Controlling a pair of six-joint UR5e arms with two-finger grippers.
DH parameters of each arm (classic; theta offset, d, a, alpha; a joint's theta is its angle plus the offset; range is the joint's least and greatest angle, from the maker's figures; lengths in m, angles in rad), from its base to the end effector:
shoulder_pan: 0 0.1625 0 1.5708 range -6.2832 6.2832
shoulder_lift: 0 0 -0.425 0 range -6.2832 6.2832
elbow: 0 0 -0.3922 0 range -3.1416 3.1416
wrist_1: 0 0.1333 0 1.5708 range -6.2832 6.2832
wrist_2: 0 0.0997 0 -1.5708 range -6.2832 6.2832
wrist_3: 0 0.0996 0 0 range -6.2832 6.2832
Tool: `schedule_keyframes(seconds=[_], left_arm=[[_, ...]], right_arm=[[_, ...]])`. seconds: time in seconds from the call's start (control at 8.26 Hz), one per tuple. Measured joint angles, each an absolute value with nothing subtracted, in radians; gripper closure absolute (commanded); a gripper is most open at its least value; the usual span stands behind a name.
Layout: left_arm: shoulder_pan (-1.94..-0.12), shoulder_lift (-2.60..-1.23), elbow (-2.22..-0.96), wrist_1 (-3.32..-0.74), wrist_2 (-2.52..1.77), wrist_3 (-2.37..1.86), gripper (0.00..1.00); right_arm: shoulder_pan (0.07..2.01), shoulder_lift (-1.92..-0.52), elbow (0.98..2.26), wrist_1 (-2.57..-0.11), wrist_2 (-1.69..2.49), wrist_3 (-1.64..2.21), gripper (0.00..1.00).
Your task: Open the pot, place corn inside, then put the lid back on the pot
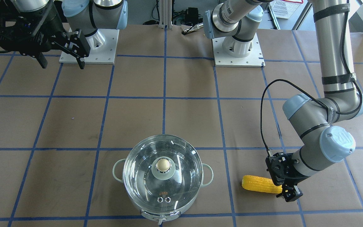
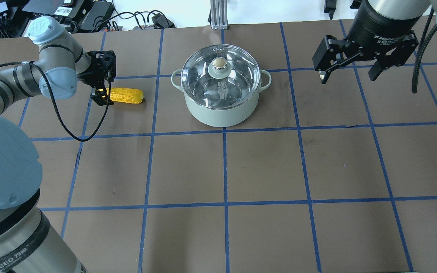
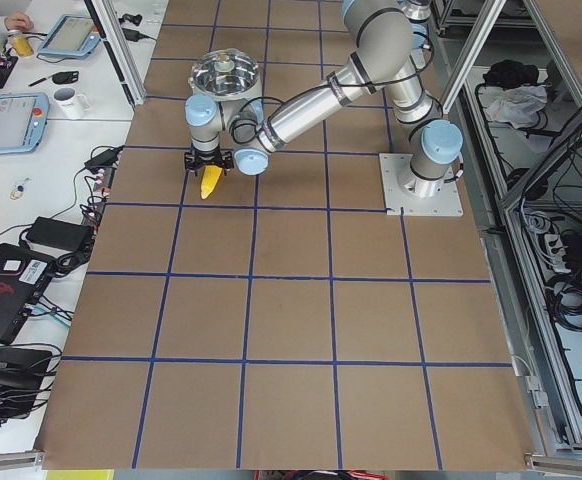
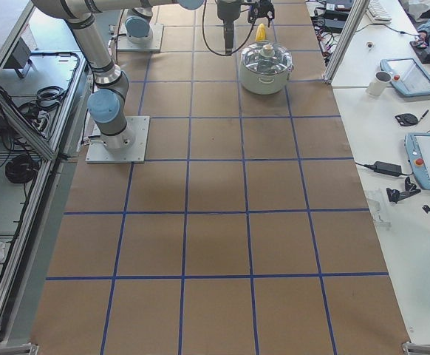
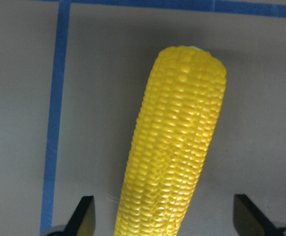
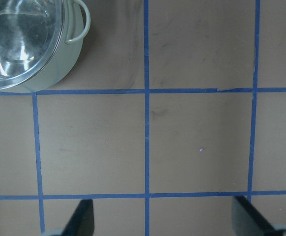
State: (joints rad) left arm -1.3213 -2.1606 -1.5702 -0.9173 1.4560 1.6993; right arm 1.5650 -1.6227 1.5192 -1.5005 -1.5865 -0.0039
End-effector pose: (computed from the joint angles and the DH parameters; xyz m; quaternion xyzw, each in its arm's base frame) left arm 0.0248 -0.6833 0.2054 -0.6630 -0.7457 0.0655 0.0057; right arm 0.1290 -0.4718 0.5312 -0.0011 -0.9998 0.0166 0.0079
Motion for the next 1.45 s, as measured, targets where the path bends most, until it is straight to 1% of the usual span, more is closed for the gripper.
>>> schedule_keyframes(seconds=[0.36, 0.48, 0.61, 0.73, 0.85, 1.21, 1.45], left_arm=[[-1.323, -2.177, -1.568, -0.917, 1.452, 1.738, 0.00], [-1.323, -2.179, -1.568, -0.917, 1.451, 1.741, 0.03], [-1.324, -2.182, -1.568, -0.916, 1.447, 1.742, 0.26], [-1.324, -2.190, -1.568, -0.916, 1.440, 1.743, 0.68], [-1.324, -2.198, -1.568, -0.913, 1.435, 1.744, 1.00], [-1.324, -2.200, -1.568, -0.897, 1.440, 1.737, 1.00], [-1.338, -2.175, -1.568, -0.896, 1.468, 1.708, 1.00]], right_arm=[[1.567, -1.619, 1.522, -1.527, -1.581, 0.000, 0.00], [1.567, -1.619, 1.523, -1.535, -1.582, 0.005, 0.00], [1.567, -1.618, 1.523, -1.539, -1.584, 0.009, 0.00], [1.568, -1.618, 1.524, -1.541, -1.587, 0.011, 0.00], [1.568, -1.617, 1.524, -1.542, -1.589, 0.012, 0.00], [1.568, -1.617, 1.526, -1.542, -1.592, 0.013, 0.00], [1.568, -1.617, 1.526, -1.541, -1.590, 0.013, 0.00]])
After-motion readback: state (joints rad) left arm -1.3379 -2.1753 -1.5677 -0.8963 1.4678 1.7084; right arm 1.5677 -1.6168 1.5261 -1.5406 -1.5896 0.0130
